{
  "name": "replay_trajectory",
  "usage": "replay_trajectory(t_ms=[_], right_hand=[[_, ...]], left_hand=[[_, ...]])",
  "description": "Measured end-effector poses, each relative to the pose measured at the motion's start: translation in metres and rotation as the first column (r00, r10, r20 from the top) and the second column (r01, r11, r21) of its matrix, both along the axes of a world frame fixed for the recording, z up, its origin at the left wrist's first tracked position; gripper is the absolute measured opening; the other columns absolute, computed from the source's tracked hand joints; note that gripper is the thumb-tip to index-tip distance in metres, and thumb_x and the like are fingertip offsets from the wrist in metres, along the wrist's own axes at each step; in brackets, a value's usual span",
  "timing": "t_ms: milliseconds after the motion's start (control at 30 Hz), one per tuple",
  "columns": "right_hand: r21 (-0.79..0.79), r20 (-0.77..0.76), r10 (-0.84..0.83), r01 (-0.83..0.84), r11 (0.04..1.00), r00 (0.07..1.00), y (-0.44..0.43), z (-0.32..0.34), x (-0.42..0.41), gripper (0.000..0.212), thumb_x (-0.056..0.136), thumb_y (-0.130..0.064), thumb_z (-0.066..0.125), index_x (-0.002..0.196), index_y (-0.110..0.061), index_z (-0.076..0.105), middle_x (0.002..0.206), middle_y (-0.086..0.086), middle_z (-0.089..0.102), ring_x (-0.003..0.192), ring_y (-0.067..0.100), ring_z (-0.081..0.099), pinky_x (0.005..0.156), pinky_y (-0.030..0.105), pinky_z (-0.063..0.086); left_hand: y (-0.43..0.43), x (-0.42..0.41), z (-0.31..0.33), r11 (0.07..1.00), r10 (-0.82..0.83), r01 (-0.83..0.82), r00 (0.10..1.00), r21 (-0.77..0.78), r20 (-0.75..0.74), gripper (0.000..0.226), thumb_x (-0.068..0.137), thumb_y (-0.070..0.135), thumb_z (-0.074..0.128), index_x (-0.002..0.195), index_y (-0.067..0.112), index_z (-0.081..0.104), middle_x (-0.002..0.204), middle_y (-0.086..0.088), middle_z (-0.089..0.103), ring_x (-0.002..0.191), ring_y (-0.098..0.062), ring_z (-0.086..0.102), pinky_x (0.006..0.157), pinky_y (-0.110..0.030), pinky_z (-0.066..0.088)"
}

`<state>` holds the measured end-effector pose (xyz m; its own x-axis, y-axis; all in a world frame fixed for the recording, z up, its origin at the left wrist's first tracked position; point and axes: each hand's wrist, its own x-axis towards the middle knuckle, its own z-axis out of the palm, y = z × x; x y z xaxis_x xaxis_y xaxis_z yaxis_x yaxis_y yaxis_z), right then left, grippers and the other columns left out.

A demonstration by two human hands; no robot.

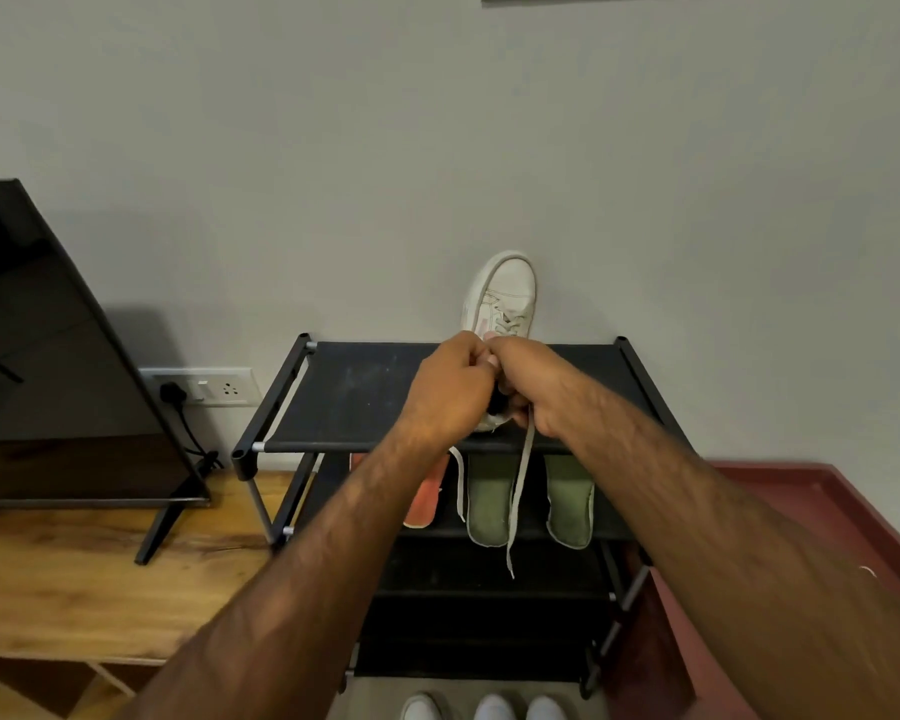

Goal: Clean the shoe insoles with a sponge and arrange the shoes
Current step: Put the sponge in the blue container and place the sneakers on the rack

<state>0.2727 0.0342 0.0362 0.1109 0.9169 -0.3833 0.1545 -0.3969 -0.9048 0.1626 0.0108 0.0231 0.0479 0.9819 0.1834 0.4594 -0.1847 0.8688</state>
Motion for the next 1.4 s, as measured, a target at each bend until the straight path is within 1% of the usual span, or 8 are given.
replay_trajectory(t_ms=[100,200,367,600,700,833,1133,1400], right_hand=[[-0.022,0.137,0.08,-0.078,0.997,0.987,0.003,0.007,0.001,0.026,0.091,-0.011,0.046,0.111,-0.008,0.063,0.077,0.005,0.06,0.062,0.015,0.05,0.042,0.023,0.036],[0.078,0.213,0.086,-0.104,0.991,0.973,0.01,0.009,0.003,0.036,0.093,-0.008,0.048,0.126,-0.004,0.062,0.098,0.011,0.072,0.076,0.019,0.065,0.051,0.027,0.047],[0.201,0.196,0.038,-0.078,0.977,0.98,0.025,0.026,0.0,0.028,0.097,-0.008,0.044,0.104,0.001,0.069,0.073,0.012,0.072,0.048,0.016,0.061,0.047,0.024,0.047],[-0.111,0.097,0.224,-0.213,0.971,0.97,0.03,0.029,-0.001,0.027,0.101,-0.012,0.044,0.089,-0.005,0.066,0.06,0.004,0.064,0.039,0.009,0.056,0.04,0.018,0.047],[-0.207,0.13,0.332,-0.301,0.931,0.934,0.033,0.036,-0.001,0.029,0.099,-0.018,0.048,0.077,-0.013,0.065,0.059,-0.001,0.062,0.041,0.01,0.054,0.042,0.016,0.045],[-0.245,0.263,0.432,-0.374,0.895,0.863,0.041,0.044,-0.003,0.029,0.099,-0.023,0.048,0.078,-0.015,0.066,0.063,-0.002,0.063,0.049,0.009,0.055,0.048,0.019,0.046],[-0.139,0.399,0.403,-0.381,0.914,0.823,0.029,0.07,0.0,0.03,0.099,-0.023,0.049,0.074,-0.018,0.066,0.075,0.0,0.07,0.067,0.015,0.065,0.067,0.027,0.051],[0.058,0.56,0.316,-0.417,0.907,0.766,-0.004,0.118,0.004,0.019,0.099,-0.016,0.052,0.091,-0.017,0.069,0.091,-0.001,0.062,0.088,0.015,0.049,0.082,0.034,0.041]], left_hand=[[-0.006,0.0,-0.002,0.999,-0.004,0.006,0.997,0.036,-0.078,0.012,0.098,0.014,0.052,0.094,0.012,0.064,0.092,-0.002,0.07,0.087,-0.018,0.068,0.079,-0.037,0.058],[-0.004,-0.006,0.005,0.998,-0.061,0.061,0.998,0.0,0.003,0.012,0.097,0.017,0.06,0.093,0.014,0.07,0.089,0.002,0.073,0.084,-0.009,0.07,0.077,-0.029,0.055],[0.013,-0.009,0.026,0.998,-0.044,0.052,0.975,-0.03,0.218,0.018,0.101,0.013,0.051,0.094,0.011,0.068,0.092,-0.01,0.071,0.095,-0.031,0.071,0.086,-0.052,0.059],[0.041,-0.025,0.009,0.991,0.051,-0.058,0.997,-0.123,-0.055,0.026,0.093,0.005,0.048,0.103,0.021,0.066,0.103,-0.002,0.072,0.092,-0.027,0.073,0.083,-0.05,0.062],[0.046,-0.035,0.006,0.984,-0.13,0.116,0.987,-0.136,-0.097,0.032,0.093,-0.006,0.048,0.102,0.012,0.073,0.099,-0.013,0.075,0.094,-0.034,0.073,0.079,-0.055,0.062],[0.053,-0.05,0.006,0.953,-0.267,0.249,0.959,-0.174,-0.089,0.029,0.099,-0.004,0.051,0.106,0.012,0.074,0.101,-0.014,0.075,0.097,-0.027,0.073,0.08,-0.045,0.064],[0.047,-0.029,0.006,0.973,-0.222,0.218,0.974,-0.078,-0.045,0.034,0.106,0.002,0.044,0.085,0.019,0.065,0.066,0.009,0.064,0.055,0.001,0.059,0.05,-0.014,0.044],[0.049,-0.013,0.02,0.999,-0.026,0.01,0.942,-0.048,-0.336,0.012,0.101,0.021,0.062,0.102,0.012,0.069,0.093,-0.006,0.072,0.085,-0.025,0.071,0.086,-0.042,0.061]])
